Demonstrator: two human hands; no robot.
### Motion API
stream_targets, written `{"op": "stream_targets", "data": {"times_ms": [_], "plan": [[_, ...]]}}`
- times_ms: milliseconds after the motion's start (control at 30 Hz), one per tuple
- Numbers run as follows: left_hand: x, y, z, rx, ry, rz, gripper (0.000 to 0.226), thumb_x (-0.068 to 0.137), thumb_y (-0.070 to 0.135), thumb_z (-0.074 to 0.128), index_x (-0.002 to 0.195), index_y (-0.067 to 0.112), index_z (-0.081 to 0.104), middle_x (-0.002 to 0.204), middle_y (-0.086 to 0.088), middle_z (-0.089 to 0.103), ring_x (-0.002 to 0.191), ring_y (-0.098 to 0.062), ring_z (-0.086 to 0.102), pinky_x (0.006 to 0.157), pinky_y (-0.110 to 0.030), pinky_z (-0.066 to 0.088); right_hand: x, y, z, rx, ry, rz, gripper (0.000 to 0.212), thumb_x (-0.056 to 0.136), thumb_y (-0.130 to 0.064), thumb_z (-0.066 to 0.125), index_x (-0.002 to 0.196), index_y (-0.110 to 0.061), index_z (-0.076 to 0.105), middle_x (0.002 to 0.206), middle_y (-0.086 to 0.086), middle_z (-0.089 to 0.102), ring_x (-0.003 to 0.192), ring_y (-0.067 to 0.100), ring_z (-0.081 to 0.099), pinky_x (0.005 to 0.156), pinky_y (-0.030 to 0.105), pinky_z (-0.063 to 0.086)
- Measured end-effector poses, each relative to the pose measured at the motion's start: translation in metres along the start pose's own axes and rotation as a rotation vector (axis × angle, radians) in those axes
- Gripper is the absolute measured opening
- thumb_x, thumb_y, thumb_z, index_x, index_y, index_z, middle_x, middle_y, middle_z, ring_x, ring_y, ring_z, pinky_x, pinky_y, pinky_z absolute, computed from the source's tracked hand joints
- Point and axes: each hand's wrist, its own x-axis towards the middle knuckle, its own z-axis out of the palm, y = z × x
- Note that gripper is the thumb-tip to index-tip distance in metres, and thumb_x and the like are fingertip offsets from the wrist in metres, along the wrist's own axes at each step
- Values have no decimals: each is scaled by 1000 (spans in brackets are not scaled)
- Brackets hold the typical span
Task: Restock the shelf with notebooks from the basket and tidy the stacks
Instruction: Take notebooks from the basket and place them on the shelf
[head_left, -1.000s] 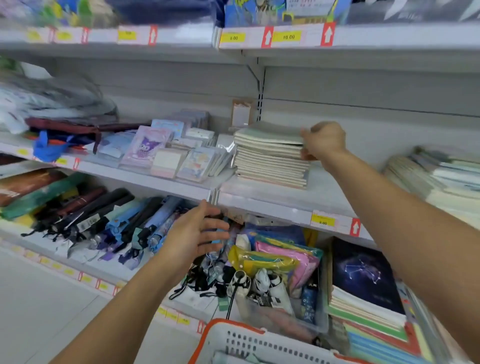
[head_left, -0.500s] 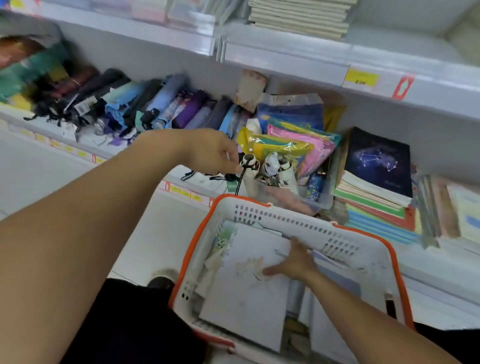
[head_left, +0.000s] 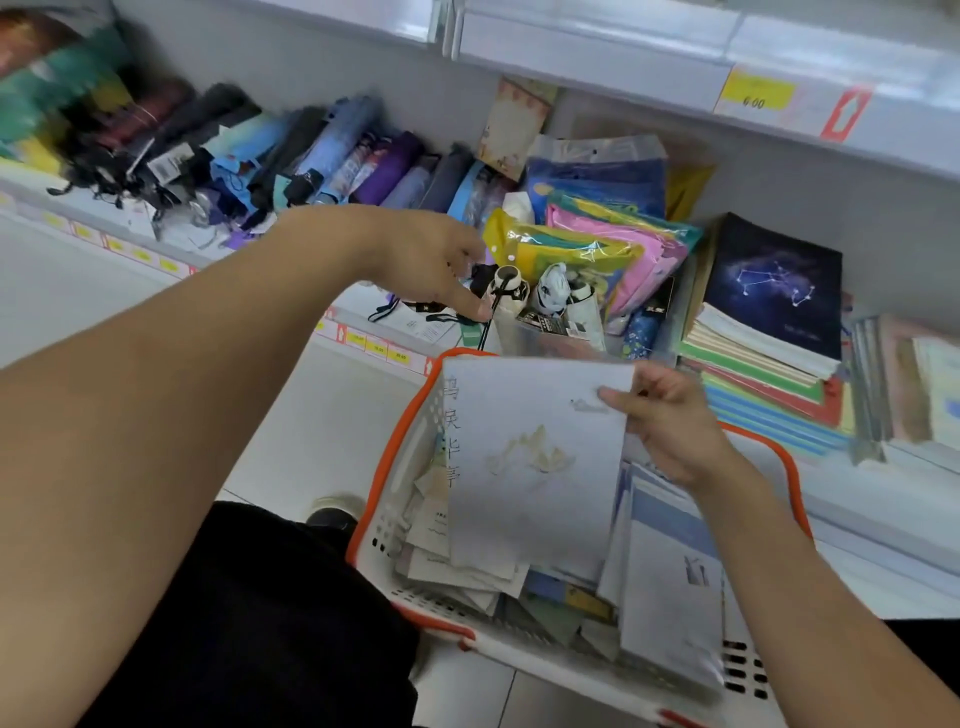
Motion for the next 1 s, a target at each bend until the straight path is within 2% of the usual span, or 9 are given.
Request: {"op": "stream_targets", "data": {"times_ms": [100, 233, 400, 533, 600, 700, 867, 933, 1000], "plan": [[-4, -3, -6, -181, 89, 2, 107, 58, 67, 75, 147, 25, 31, 149, 7, 41, 134, -19, 43, 107, -37, 40, -9, -64, 6, 103, -66, -201, 26, 64, -12, 79, 88, -10, 68, 86, 6, 74, 77, 21, 72, 63, 33, 61], [-18, 5, -16, -617, 61, 242, 43, 71, 47, 72, 107, 25, 72, 102, 5, 74, 94, -8, 69, 76, -21, 56, -10, -90, 12, 117, -32, -362, 22, 67, -14, 80, 85, -12, 66, 87, 3, 73, 84, 20, 70, 69, 36, 62], [-2, 4, 2, -17, 99, 181, 23, 84, 34, 72, 101, 19, 71, 78, 14, 64, 64, -3, 63, 66, -22, 46, -12, -63, 19, 183, 4, -315, 17, 73, -3, 70, 86, -7, 61, 79, 1, 72, 74, 17, 71, 57, 30, 58], [4, -1, 10, -19, 15, 174, 5, 90, 26, 67, 95, 28, 66, 82, 17, 62, 59, 0, 67, 55, -12, 50, -8, -29, 17, 140, 17, -259, 43, 63, -15, 83, 100, -7, 63, 92, 3, 71, 88, 21, 66, 75, 35, 59], [5, -1, 8, -70, 26, 185, 10, 89, 26, 68, 99, 25, 70, 87, 14, 66, 63, -1, 69, 63, -17, 56, -8, -9, 18, 105, -4, -190, 57, 64, -9, 84, 116, -3, 62, 108, 6, 73, 100, 21, 69, 83, 33, 58], [7, 1, 5, -151, 37, 175, 21, 87, 27, 71, 108, 23, 72, 93, 5, 73, 75, -12, 73, 78, -31, 60, -11, 24, 24, -14, 32, -108, 40, 77, 0, 77, 113, -14, 67, 107, -7, 76, 101, 11, 71, 84, 26, 57], [8, 2, 11, -150, -41, 181, 15, 88, 21, 70, 103, 20, 73, 84, 8, 70, 75, -8, 71, 65, -20, 58, -16, 50, 34, -132, 49, -43, 26, 87, -1, 70, 99, -24, 72, 96, -13, 77, 97, 8, 72, 94, 34, 57], [3, 1, 3, -385, 113, 221, 9, 84, 19, 74, 92, 22, 71, 83, 6, 72, 65, -5, 69, 60, -22, 58, -15, 32, 35, -89, 88, -74, 25, 89, 0, 67, 99, -22, 72, 95, -15, 77, 94, 5, 72, 88, 29, 59], [-1, -3, -9, -684, 436, 201, 18, 78, 22, 80, 90, 18, 67, 74, 0, 72, 54, -2, 64, 51, -18, 52, -12, -1, 38, -41, 117, -141, 25, 89, 1, 65, 98, -21, 73, 95, -13, 77, 92, 5, 72, 78, 22, 58]]}}
